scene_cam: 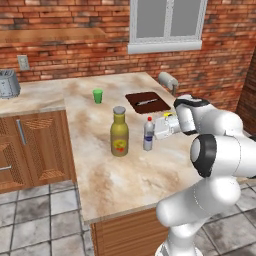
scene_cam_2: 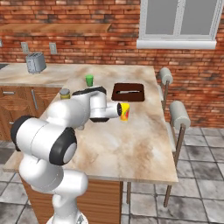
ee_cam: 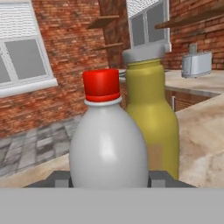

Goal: Place the drinks on the dining counter in a tight cluster.

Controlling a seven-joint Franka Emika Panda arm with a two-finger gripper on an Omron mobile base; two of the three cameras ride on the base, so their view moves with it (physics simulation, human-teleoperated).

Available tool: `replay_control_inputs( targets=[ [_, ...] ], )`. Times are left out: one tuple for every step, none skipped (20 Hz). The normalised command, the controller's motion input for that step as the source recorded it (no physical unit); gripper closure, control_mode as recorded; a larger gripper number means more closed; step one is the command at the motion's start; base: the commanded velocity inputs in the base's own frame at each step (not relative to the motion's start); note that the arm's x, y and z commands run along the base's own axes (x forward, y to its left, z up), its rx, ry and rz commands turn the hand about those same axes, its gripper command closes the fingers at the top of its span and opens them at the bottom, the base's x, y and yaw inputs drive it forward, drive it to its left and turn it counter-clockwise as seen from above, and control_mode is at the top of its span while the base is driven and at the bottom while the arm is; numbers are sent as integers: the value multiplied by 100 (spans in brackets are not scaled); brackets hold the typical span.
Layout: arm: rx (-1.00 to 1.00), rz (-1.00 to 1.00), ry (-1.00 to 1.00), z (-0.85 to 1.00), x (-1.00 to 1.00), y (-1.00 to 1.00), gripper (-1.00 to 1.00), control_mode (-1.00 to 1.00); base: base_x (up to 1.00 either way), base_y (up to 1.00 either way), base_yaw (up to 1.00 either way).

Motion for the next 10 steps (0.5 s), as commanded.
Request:
replay_control_inputs(
  targets=[
    [-2,0,0,-14,0,0,100,-100,0,0,0],
    [-3,0,0,-25,1,0,100,-100,0,0,0],
    [-3,0,0,-30,0,0,100,-100,0,0,0],
    [-4,0,0,-24,0,0,100,-100,0,0,0],
    [-4,0,0,-21,0,0,100,-100,0,0,0],
    [-4,0,0,-23,0,0,100,-100,0,0,0],
    [-5,0,0,-26,0,1,100,-100,0,0,0],
    [-5,0,-2,-22,0,0,100,-100,0,0,0],
    [-4,0,-5,-24,2,0,100,-100,0,0,0],
    [-2,0,-5,-30,4,0,100,-100,0,0,0]
  ],
)
